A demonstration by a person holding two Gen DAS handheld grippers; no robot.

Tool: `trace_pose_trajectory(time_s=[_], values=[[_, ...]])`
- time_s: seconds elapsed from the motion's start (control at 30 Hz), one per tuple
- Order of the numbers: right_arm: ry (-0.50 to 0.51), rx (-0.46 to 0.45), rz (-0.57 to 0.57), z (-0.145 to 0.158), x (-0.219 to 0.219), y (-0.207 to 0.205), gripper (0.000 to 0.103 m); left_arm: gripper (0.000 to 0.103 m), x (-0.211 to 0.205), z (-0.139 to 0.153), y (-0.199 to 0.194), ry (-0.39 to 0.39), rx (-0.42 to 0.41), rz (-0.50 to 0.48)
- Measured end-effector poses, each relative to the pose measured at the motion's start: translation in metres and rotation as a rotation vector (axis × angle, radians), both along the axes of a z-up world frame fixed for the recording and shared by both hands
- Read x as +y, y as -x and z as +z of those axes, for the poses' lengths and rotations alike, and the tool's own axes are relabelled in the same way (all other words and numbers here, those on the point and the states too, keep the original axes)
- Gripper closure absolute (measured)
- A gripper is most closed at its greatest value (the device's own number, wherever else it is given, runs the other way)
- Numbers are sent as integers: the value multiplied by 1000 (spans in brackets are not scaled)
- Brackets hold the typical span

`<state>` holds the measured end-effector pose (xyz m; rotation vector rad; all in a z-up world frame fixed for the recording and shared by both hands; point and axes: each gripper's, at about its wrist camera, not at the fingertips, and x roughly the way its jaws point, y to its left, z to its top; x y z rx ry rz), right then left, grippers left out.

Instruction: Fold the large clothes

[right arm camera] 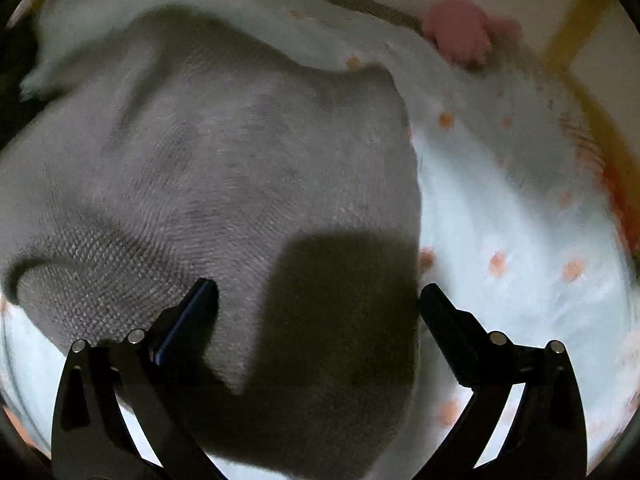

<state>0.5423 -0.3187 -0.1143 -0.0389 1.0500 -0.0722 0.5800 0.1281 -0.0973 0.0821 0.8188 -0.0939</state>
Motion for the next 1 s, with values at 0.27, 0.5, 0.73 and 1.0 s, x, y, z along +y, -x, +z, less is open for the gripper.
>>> trace_pose_trajectory(time_s=[0.27, 0.5, 0.73, 1.0], values=[[-25, -128, -71, 42, 12, 35, 3, 8, -21, 23, 19, 114, -70, -21], [161, -124, 143, 14, 99, 30, 4, 6, -88, -16, 38, -77, -23, -186], [37, -72, 85, 17, 42, 44, 4, 6, -46, -15, 30, 56, -21, -140], [-54, -223, 184, 40, 82, 67, 4, 6, -54, -16, 34, -7, -40, -116]])
